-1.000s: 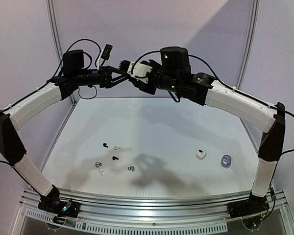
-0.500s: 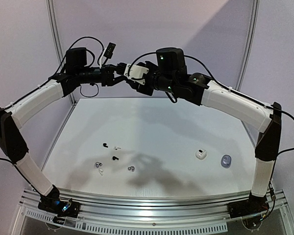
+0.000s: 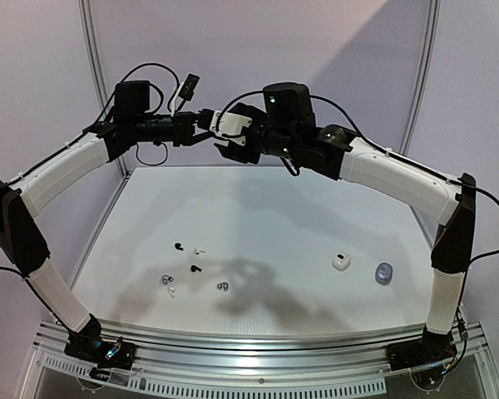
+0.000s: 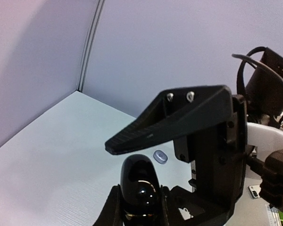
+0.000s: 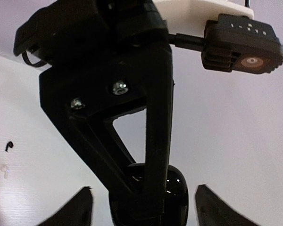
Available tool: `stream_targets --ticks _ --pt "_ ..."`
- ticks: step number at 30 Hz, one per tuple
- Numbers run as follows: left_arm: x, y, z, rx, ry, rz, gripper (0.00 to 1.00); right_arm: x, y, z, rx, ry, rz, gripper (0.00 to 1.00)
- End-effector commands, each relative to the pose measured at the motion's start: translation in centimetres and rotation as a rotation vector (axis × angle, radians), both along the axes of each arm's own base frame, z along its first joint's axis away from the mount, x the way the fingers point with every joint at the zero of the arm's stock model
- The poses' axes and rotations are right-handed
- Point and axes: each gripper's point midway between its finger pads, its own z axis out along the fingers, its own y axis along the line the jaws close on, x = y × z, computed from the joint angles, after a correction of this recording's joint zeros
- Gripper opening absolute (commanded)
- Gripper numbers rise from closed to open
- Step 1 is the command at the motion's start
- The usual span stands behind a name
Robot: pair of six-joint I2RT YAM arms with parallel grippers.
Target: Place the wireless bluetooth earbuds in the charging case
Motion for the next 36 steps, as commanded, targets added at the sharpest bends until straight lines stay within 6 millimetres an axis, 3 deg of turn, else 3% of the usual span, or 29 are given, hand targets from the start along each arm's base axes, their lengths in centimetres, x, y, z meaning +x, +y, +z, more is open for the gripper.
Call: stream_targets --ticks 1,3,8,12,16,25,32,36 --pt "-0.7 0.6 0.8 -0.033 -0.064 -0.062 0.0 -0.7 -0.4 1.5 0.093 0.1 0.042 0.94" --pt "-1.0 1.5 1.4 -0.054 -0.099 -0.083 0.0 -1.1 -1.3 1.9 0.162 0.234 0.109 0.99" --pt "-2.3 2.3 1.9 -0.06 -0.272 -0.122 0.0 -3.6 -3.8 4.0 0.369 0.672 0.394 0.97" --pt "-4.0 2.4 2.0 -0.085 -0.362 -0.164 0.0 -4.2 -3.3 2.9 0.42 0.886 0.444 0.88" --pt "-4.7 2.3 2.0 -0.089 -0.38 -0.176 0.0 -4.3 -2.6 1.8 0.423 0.963 0.468 0.76" --pt "-5.4 1.6 1.8 -0.087 -0.363 -0.18 0.0 -5.7 -1.1 2.3 0.419 0.974 0.573 0.75" --pt "-5.8 1.3 2.0 -0.096 -0.358 -0.197 0.0 -4.7 -0.4 1.3 0.409 0.962 0.518 0.44" --pt "-5.9 1.3 2.1 -0.1 -0.352 -0.201 0.0 -4.7 -0.3 1.1 0.402 0.959 0.515 0.42"
